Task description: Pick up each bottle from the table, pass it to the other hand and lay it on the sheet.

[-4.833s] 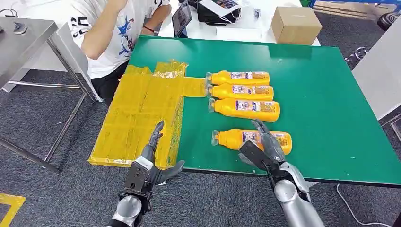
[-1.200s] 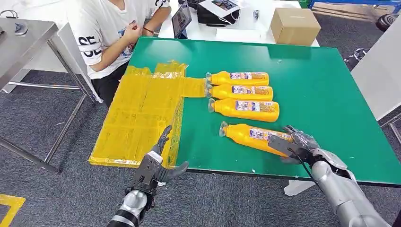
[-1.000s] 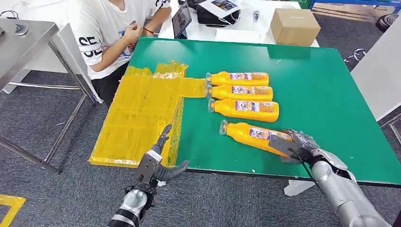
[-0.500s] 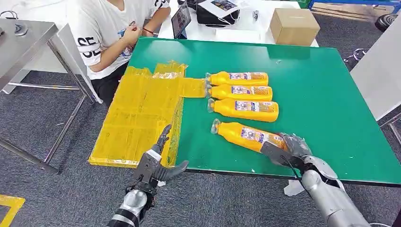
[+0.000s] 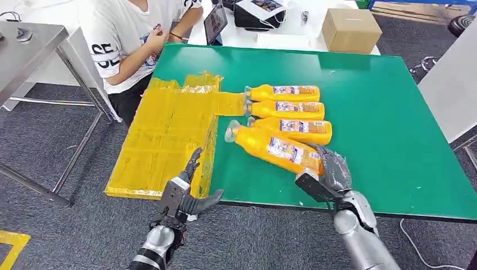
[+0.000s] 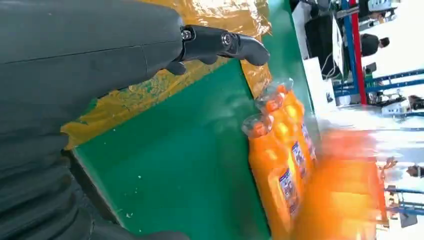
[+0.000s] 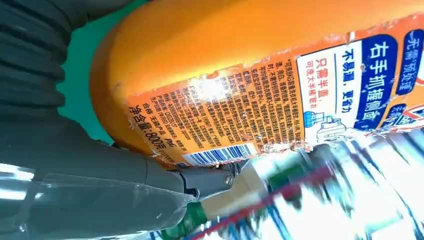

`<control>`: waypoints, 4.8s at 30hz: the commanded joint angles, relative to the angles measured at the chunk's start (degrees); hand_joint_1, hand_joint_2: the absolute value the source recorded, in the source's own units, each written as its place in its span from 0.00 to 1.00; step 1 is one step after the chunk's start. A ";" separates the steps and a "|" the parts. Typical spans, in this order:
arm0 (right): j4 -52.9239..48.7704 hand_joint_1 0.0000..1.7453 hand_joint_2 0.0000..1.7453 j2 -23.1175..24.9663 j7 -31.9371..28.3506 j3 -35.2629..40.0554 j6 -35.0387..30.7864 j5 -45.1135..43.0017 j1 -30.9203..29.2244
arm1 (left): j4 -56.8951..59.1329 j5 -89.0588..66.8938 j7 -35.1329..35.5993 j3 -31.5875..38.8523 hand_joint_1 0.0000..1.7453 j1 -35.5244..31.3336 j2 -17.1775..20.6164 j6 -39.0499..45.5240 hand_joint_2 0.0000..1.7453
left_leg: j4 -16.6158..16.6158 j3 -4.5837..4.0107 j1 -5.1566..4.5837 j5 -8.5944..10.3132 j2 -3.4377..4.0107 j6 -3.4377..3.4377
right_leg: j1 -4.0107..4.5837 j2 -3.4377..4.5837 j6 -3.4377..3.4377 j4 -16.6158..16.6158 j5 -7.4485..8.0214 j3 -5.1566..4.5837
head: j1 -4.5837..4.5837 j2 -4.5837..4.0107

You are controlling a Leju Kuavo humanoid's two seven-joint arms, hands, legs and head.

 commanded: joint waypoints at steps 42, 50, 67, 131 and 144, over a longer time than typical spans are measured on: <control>18.60 1.00 1.00 21.56 -12.58 14.08 1.31 -12.58 4.98 | -8.31 28.14 7.63 -11.49 0.00 0.50 4.31 -25.33 1.00 | -0.10 0.17 0.12 -0.14 0.15 -0.15 | 0.10 0.22 -0.18 -0.10 -0.09 0.13 | 0.02 0.00; 22.00 1.00 1.00 22.61 -12.58 14.12 4.04 -13.60 4.09 | -9.02 27.76 7.29 -11.88 0.00 0.93 4.36 -25.29 1.00 | -0.08 0.07 0.09 -0.11 0.02 -0.12 | 0.06 0.09 -0.16 -0.07 -0.10 0.07 | 0.04 0.00; 26.03 1.00 1.00 24.15 -12.58 17.40 5.60 -12.96 3.27 | -8.13 22.88 5.49 -11.83 0.00 0.85 3.90 -21.62 1.00 | -0.06 0.14 0.11 -0.15 0.00 -0.16 | 0.08 0.07 -0.19 -0.06 -0.16 0.12 | 0.02 0.00; -21.84 0.00 0.00 20.31 -10.21 9.71 -7.71 -18.17 10.89 | -2.52 -0.33 -0.41 9.99 1.00 -22.01 7.82 15.53 1.00 | 0.04 -0.21 0.09 0.02 -0.14 -0.17 | 0.07 -0.10 -0.17 0.09 -0.06 -0.22 | 0.04 0.00; -25.72 0.00 0.00 20.70 -12.58 5.58 -8.10 -29.62 8.97 | 28.78 -45.85 7.16 -3.15 1.00 -33.68 14.04 22.82 1.00 | -0.08 0.13 0.10 0.05 0.08 -0.26 | 0.06 0.14 -0.30 -0.04 0.05 0.09 | 0.02 0.00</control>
